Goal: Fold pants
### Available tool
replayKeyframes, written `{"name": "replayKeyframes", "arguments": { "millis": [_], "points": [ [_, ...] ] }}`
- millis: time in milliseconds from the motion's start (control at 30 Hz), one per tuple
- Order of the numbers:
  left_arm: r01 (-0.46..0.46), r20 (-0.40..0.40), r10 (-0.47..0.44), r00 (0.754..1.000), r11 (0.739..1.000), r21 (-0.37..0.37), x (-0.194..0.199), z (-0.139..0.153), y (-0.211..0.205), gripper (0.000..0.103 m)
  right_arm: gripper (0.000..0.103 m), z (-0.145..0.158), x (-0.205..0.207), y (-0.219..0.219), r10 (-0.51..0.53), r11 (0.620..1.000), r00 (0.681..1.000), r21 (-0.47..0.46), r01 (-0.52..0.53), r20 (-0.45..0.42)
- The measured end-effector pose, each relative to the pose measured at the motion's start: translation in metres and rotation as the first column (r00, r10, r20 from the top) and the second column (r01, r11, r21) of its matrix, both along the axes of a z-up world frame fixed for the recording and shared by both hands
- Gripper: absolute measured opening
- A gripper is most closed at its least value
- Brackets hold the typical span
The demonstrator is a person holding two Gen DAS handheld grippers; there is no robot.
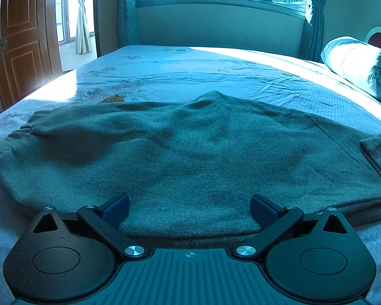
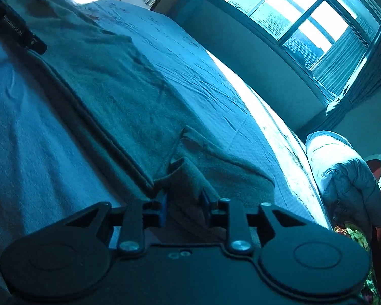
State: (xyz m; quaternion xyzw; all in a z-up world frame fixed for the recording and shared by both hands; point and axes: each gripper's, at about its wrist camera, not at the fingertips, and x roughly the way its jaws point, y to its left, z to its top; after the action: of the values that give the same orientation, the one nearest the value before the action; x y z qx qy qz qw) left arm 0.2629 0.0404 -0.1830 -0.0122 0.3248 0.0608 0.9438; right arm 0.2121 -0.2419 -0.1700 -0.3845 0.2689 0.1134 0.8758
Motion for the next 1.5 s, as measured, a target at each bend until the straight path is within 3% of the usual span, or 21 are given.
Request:
{"name": "replayKeyframes", "arguments": {
  "millis": [100,167,267,333,467,533,633,767,867,933,1033,1100,1167,1200,1233,1267,1333,1400,1467,1500],
  "points": [
    [-0.001,0.0,0.001,1.0,1.0,0.002,0.0,-0.001,0.0,0.101,0.016,-0.005,-0.001,0.0,0.019,1.0,1.0,-0.019,-0.019,0.01],
    [-0.001,0.001,0.001,1.0,1.0,0.004,0.0,0.0,0.0,0.101,0.004,-0.003,0.002,0.0,0.0,1.0,1.0,0.031,0.0,-0.004],
    [0.006,-0.001,-0.006,1.0,1.0,0.009,0.001,-0.001,0.0,0.101,0.0,0.014,0.008,-0.007,-0.075,0.982,0.997,0.174,0.069,0.027],
    [0.008,-0.006,-0.008,1.0,1.0,0.012,0.002,-0.002,0.0,0.101,0.0,0.043,0.016,-0.025,-0.158,0.931,0.986,0.34,0.131,0.052],
    [0.011,-0.014,-0.011,1.0,1.0,0.009,0.004,-0.001,0.0,0.101,0.0,0.108,0.028,-0.094,-0.359,0.717,0.931,0.657,0.231,0.064],
    [0.021,-0.017,-0.021,1.0,1.0,0.001,0.005,0.0,0.002,0.102,0.0,0.131,0.031,-0.13,-0.427,0.628,0.903,0.734,0.257,0.049],
    [0.042,-0.019,-0.042,0.999,0.999,0.0,0.006,0.001,0.004,0.102,0.0,0.147,0.032,-0.181,-0.54,0.532,0.841,0.779,0.332,0.011],
    [0.065,-0.02,-0.064,0.998,0.998,0.019,0.01,0.002,0.009,0.102,0.0,0.109,0.023,-0.26,-0.684,0.319,0.711,0.808,0.495,-0.165],
    [0.107,-0.041,-0.106,0.994,0.994,0.021,0.017,0.002,0.016,0.103,0.0,0.044,0.02,-0.299,-0.672,0.124,0.63,0.781,0.612,-0.388],
    [0.148,-0.064,-0.147,0.987,0.989,0.021,0.022,0.002,0.019,0.103,0.0,0.008,0.017,-0.308,-0.639,0.05,0.597,0.748,0.661,-0.485],
    [0.183,-0.089,-0.183,0.979,0.983,-0.001,0.028,0.004,0.026,0.103,0.0,-0.013,0.005,-0.317,-0.601,-0.057,0.609,0.787,0.614,-0.518],
    [0.195,-0.097,-0.195,0.976,0.981,-0.01,0.03,0.004,0.028,0.103,0.002,-0.017,0.002,-0.319,-0.585,-0.096,0.613,0.796,0.598,-0.531],
    [0.202,-0.097,-0.202,0.974,0.979,-0.013,0.03,0.004,0.029,0.103,0.021,-0.014,-0.006,-0.319,-0.534,-0.176,0.641,0.813,0.555,-0.552],
    [0.202,-0.095,-0.203,0.975,0.979,-0.013,0.029,0.004,0.029,0.103,0.027,-0.012,-0.011,-0.315,-0.505,-0.196,0.662,0.82,0.538,-0.554],
    [0.197,-0.089,-0.197,0.976,0.98,-0.013,0.028,0.004,0.028,0.103,0.041,-0.011,-0.014,-0.307,-0.473,-0.2,0.679,0.819,0.537,-0.561],
    [0.188,-0.082,-0.189,0.979,0.982,-0.014,0.026,0.004,0.028,0.103,0.045,-0.011,-0.018,-0.298,-0.452,-0.2,0.691,0.819,0.538,-0.564],
    [0.149,-0.061,-0.149,0.987,0.989,-0.002,0.02,0.005,0.024,0.103,0.044,-0.012,-0.022,-0.275,-0.389,-0.179,0.726,0.82,0.544,-0.567],
    [0.101,-0.043,-0.101,0.994,0.995,-0.008,0.01,0.006,0.019,0.103,0.042,-0.014,-0.019,-0.254,-0.366,-0.154,0.734,0.815,0.558,-0.572],
    [0.077,-0.011,-0.078,0.997,0.997,-0.022,-0.003,0.008,0.01,0.103,0.042,-0.017,-0.016,-0.24,-0.346,-0.159,0.746,0.819,0.552,-0.57],
    [0.081,0.006,-0.081,0.997,0.997,-0.015,-0.008,0.009,0.004,0.103,0.042,-0.018,-0.013,-0.234,-0.334,-0.182,0.742,0.812,0.554,-0.581]
  ]
}}
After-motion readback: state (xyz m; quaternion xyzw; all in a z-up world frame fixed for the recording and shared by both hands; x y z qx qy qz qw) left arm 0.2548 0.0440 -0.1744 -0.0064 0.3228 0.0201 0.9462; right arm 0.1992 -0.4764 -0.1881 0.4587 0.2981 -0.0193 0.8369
